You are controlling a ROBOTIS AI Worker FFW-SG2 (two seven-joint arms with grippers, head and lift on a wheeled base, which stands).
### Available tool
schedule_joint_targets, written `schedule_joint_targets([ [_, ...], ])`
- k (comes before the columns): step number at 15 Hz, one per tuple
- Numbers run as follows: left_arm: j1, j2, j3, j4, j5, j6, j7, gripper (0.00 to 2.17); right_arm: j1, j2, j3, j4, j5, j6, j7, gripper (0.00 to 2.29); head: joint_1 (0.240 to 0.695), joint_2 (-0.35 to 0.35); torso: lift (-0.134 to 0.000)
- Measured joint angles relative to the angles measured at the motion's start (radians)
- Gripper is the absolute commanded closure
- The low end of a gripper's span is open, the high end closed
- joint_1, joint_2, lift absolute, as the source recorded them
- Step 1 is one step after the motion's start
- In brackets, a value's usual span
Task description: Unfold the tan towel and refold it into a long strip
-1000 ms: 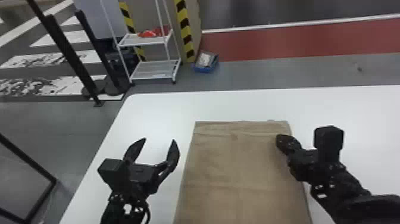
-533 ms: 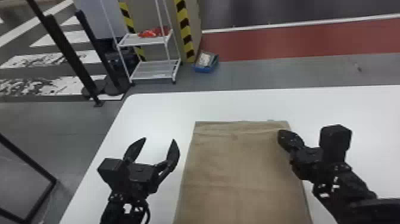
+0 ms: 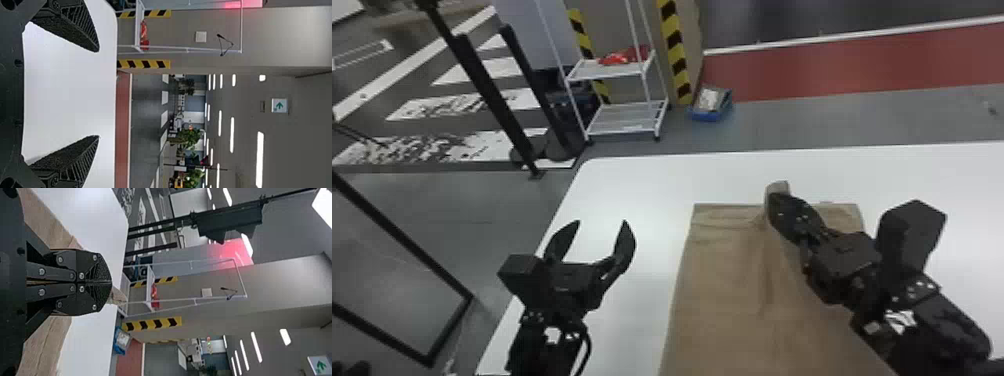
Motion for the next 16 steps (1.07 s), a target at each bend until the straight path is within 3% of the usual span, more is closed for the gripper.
schedule_joint_targets([
  [5,0.015,-0.002,0.168,-0.023,0.088,0.024,-0.003,0.10,-0.051,-0.012,0.201,0.030,0.049,0.075,0.003,1.27,0.695,0.350,-0.125],
  [6,0.017,-0.003,0.178,-0.024,0.093,0.024,-0.003,0.10,-0.071,-0.013,0.239,0.058,0.069,0.100,0.010,1.01,0.695,0.350,-0.125],
  [8,0.018,-0.006,0.183,-0.021,0.096,0.024,-0.008,0.10,-0.098,-0.013,0.294,0.094,0.101,0.154,0.048,0.27,0.695,0.350,-0.125],
  [9,0.018,-0.006,0.184,-0.018,0.096,0.024,-0.010,0.10,-0.101,-0.014,0.308,0.098,0.113,0.186,0.077,0.09,0.695,0.350,-0.125],
  [13,0.017,-0.007,0.194,-0.014,0.096,0.024,-0.016,0.09,-0.065,-0.034,0.285,0.041,0.109,0.209,0.109,0.05,0.695,0.350,-0.125],
  [16,0.017,-0.007,0.198,-0.009,0.095,0.024,-0.089,0.09,-0.009,-0.049,0.182,-0.044,0.101,0.198,0.111,0.06,0.695,0.350,-0.125],
])
